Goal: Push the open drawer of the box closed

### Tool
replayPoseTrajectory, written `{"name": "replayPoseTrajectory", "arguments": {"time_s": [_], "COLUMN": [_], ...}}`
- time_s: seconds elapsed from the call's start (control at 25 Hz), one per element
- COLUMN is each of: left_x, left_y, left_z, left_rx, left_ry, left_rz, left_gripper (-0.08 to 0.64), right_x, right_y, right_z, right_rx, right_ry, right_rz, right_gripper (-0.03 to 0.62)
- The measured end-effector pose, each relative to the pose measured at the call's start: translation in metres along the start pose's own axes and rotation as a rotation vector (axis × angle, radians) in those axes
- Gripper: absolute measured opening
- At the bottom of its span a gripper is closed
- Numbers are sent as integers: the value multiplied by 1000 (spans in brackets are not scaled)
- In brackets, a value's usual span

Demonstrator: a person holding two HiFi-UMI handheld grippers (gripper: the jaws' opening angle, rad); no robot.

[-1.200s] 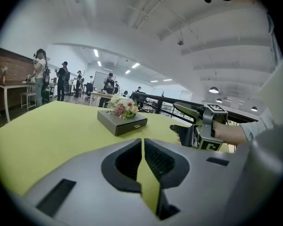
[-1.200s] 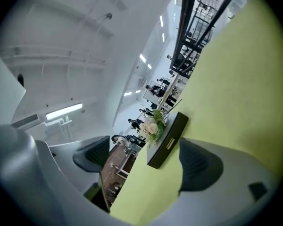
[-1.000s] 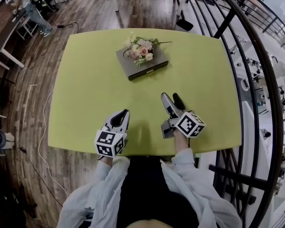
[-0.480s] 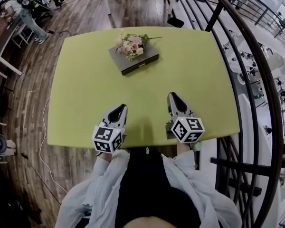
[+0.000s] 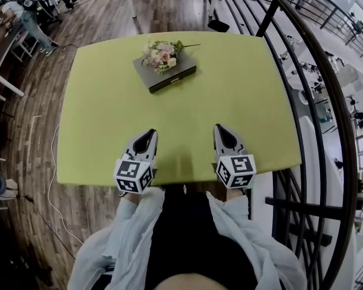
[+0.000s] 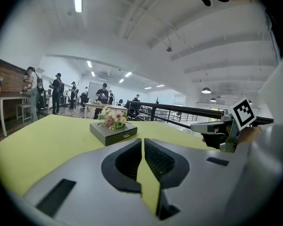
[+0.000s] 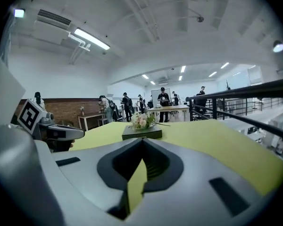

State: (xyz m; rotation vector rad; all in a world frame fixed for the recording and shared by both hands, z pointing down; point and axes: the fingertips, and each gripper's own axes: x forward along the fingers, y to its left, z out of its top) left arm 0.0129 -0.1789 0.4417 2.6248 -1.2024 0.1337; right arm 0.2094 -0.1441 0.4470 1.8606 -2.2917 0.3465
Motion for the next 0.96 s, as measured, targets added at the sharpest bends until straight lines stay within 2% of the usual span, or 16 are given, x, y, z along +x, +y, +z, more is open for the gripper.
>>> {"name": "replayPoseTrajectory", "arguments": {"time_s": [0.36, 0.96], "left_x": [8, 6], "left_y": [3, 4], "left_z": [5, 10], "left_rx": [-5, -4], "left_ry": [-5, -4], "left_rz": [-2, -5], "left_gripper": [28, 28], "right_x": [6, 6], "right_y": [2, 3], "right_z": [3, 5], "right_rx": [-15, 19], "right_ry": [16, 19], "right_rz": [19, 13], "right_gripper": [5, 5]}}
